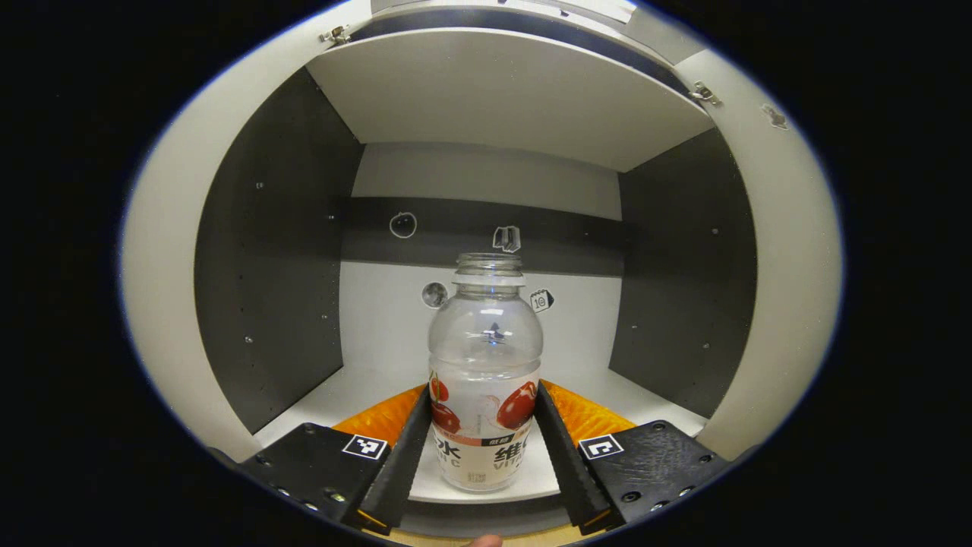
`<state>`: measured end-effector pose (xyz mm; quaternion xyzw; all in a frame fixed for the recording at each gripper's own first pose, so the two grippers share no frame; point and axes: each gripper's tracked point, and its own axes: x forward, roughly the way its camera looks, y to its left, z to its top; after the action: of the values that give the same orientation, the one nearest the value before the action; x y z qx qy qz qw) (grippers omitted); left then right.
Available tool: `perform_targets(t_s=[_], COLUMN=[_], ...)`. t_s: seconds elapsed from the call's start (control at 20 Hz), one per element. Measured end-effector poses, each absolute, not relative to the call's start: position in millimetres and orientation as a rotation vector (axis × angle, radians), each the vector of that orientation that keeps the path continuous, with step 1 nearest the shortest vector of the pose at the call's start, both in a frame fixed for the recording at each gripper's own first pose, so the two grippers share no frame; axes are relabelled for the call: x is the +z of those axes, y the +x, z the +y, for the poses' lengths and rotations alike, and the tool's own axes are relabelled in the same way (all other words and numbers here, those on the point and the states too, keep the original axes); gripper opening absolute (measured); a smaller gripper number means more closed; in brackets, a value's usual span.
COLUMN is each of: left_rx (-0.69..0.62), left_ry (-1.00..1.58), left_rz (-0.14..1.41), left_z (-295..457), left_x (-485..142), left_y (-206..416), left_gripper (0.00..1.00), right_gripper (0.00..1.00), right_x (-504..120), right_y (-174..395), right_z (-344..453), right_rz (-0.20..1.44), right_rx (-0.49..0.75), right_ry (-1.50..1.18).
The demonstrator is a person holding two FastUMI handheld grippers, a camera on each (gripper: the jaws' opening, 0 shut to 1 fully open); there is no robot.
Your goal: Grasp the bottle in the cabinet with the left hand and place it on the coaster, then close the right door with the right hand and the left door with the left hand.
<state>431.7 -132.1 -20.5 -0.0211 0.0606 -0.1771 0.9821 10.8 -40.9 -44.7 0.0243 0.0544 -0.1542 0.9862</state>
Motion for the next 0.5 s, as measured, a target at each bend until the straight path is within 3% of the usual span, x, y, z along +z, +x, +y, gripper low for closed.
perform_targets(t_s=[0.5], left_rx=[-0.462], left_ry=[0.007], left_rz=[0.080], left_z=[-137], left_x=[-36], left_y=[294], left_gripper=[0.80], right_gripper=[0.84], right_x=[-3], right_y=[10], right_z=[-9], right_rz=[0.056], right_rx=[-0.099], right_ry=[0.043])
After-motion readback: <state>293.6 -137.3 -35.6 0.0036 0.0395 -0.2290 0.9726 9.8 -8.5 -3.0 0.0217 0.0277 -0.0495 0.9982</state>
